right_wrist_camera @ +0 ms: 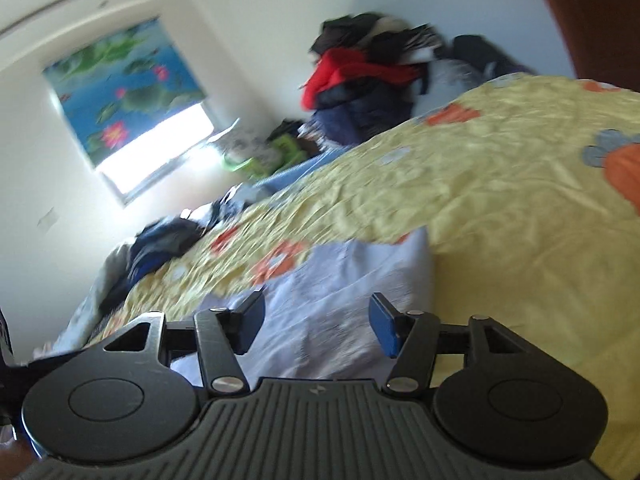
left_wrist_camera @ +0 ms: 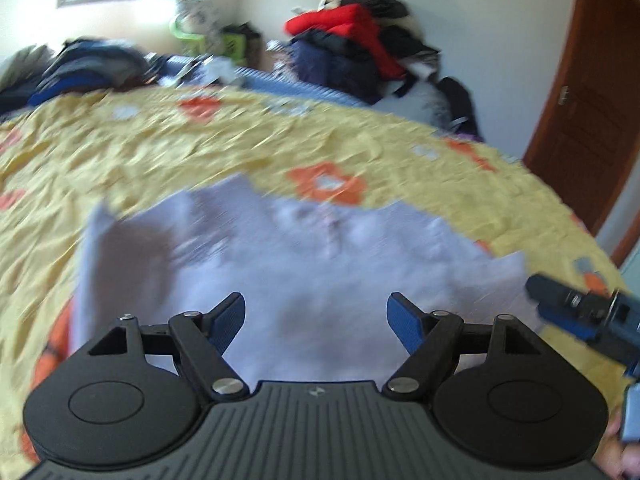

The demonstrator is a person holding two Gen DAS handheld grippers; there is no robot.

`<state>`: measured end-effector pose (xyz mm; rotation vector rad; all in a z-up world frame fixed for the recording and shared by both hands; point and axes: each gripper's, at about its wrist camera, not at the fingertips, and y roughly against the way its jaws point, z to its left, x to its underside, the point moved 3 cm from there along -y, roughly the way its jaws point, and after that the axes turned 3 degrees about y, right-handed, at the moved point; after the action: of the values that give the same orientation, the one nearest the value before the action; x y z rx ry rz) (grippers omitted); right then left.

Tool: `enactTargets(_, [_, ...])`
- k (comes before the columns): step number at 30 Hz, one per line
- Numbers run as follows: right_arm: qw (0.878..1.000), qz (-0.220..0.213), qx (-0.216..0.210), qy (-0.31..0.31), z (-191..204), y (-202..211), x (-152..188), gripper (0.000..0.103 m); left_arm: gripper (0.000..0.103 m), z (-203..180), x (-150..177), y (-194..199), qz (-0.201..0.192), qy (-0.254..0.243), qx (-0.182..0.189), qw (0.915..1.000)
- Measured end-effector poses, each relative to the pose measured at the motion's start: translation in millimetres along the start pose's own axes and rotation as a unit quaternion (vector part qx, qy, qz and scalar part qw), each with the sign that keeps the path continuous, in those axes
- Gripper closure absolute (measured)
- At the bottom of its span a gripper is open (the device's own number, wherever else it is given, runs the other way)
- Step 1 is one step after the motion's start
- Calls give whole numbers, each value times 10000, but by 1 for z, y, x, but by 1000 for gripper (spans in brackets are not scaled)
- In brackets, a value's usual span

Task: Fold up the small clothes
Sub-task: 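Withdraw both open tools up from the folded blouse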

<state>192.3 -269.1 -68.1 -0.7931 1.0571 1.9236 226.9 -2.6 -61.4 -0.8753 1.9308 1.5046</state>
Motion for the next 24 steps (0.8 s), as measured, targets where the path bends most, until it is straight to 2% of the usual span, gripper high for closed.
enactTargets(3, [9983, 339, 452, 100, 1, -16, 6, 38, 25, 35, 11, 1, 173, 102, -338, 9992])
enactTargets(5, [9961, 401, 776, 123, -2, -17, 10, 42, 25, 52, 18, 7, 171, 79, -332, 9993])
enactTargets(7, [9961, 294, 813, 196, 1, -10, 10, 41, 25, 58, 22, 15, 78, -74, -600, 9981])
enactTargets(9, [9953, 278, 803, 474, 11, -6, 9, 34, 25, 58, 24, 22, -46, -239, -765, 9968])
enactTargets(12, [9951, 423, 650, 619, 18, -10, 13, 28, 21, 55, 26, 29, -88, -307, -705, 9970])
enactTargets(15, [9912, 589, 1005, 622, 13, -16, 18, 27, 19, 52, 30, 31, -78, -368, -743, 9965])
enactTargets(20, [9924, 340, 1059, 531, 14, 1, 13, 27, 19, 54, 37, 37, 27, -436, -868, 9953])
enactTargets(24, [9947, 299, 820, 550, 17, 22, 14, 27, 19, 57, 44, 48, 67, -390, -789, 9961])
